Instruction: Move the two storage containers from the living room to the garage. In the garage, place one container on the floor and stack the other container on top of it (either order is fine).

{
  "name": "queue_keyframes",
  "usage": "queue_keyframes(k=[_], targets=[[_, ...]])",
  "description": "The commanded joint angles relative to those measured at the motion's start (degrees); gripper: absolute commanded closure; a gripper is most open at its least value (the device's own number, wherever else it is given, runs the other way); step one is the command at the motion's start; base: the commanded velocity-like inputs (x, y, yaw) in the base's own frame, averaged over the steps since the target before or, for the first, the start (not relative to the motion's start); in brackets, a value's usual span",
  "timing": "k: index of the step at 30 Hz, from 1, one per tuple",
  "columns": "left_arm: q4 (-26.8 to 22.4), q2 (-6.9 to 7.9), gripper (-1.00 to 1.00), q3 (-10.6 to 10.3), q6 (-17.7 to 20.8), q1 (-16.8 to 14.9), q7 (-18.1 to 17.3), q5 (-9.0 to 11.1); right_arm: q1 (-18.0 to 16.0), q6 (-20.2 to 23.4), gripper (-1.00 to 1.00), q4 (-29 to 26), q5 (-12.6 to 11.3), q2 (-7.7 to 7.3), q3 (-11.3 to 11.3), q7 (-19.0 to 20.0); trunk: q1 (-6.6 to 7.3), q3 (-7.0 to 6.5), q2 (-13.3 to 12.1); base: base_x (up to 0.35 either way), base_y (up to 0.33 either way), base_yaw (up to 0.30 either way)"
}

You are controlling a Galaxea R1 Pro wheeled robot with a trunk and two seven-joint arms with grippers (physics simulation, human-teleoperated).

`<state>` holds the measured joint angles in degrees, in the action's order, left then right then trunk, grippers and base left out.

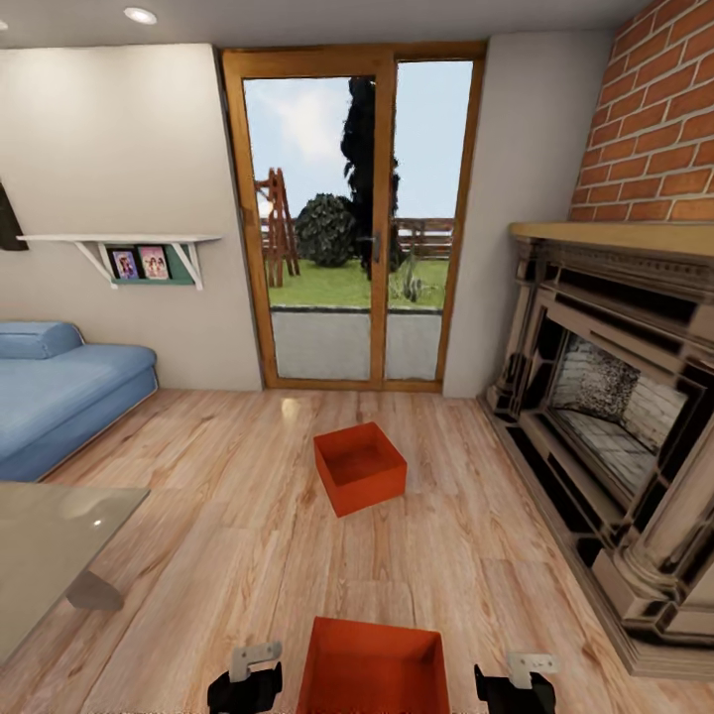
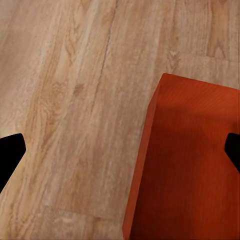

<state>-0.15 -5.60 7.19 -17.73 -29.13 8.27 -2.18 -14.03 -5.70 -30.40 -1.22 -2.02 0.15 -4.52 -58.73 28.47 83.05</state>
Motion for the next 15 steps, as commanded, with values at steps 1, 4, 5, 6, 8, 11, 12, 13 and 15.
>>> queue_keyframes(k=[1,4,5,6,8,11,12,13,15], targets=[[0.06,-0.05,-1.0,0.35,-0.2,-0.03,-0.07,-0.25,-0.03,-0.18,-1.0,0.05,-0.4,0.0,-0.02,-0.08,0.0,0.15,0.03,0.0,0.0,0.063],[0.06,-0.15,-1.0,0.23,-0.2,-0.03,-0.58,-0.27,-0.03,-0.18,-1.0,0.07,-1.26,0.0,-0.04,-0.01,0.0,0.42,0.03,0.0,0.0,0.062],[0.06,-0.17,-1.0,0.22,-0.2,-0.02,-0.66,-0.28,-0.03,-0.18,-1.0,0.07,-1.34,0.0,-0.05,0.0,0.0,0.51,0.03,0.0,0.0,0.062],[0.06,-0.18,-1.0,0.24,-0.2,-0.03,-0.71,-0.28,-0.03,-0.18,-1.0,0.07,-1.4,0.0,-0.05,0.02,0.0,0.6,0.03,0.0,0.0,0.062],[0.06,-0.2,-1.0,0.27,-0.2,-0.03,-0.83,-0.28,-0.03,-0.18,-1.0,0.09,-1.49,0.0,-0.06,0.03,0.0,0.79,0.03,0.0,0.0,0.062],[0.06,-0.2,-1.0,0.28,-0.2,-0.04,-0.87,-0.28,-0.03,-0.18,-1.0,0.16,-1.56,-0.03,-0.06,0.04,0.0,1.06,0.03,0.0,0.0,0.037],[0.06,-0.2,-1.0,0.26,-0.2,-0.04,-0.87,-0.28,-0.03,-0.18,-1.0,0.16,-1.57,-0.04,-0.06,0.04,0.0,1.15,0.03,0.0,0.0,0.016],[0.06,-0.2,-1.0,0.21,-0.2,-0.03,-0.88,-0.28,-0.03,-0.18,-1.0,0.18,-1.58,-0.05,-0.06,0.04,0.0,1.24,0.03,0.0,0.0,0.008],[0.01,-0.17,-1.0,0.14,-0.2,-0.02,-0.88,-0.28,-0.03,-0.18,-1.0,0.2,-1.56,-0.08,-0.06,0.04,0.0,1.42,0.03,0.0,0.0,0.004]])
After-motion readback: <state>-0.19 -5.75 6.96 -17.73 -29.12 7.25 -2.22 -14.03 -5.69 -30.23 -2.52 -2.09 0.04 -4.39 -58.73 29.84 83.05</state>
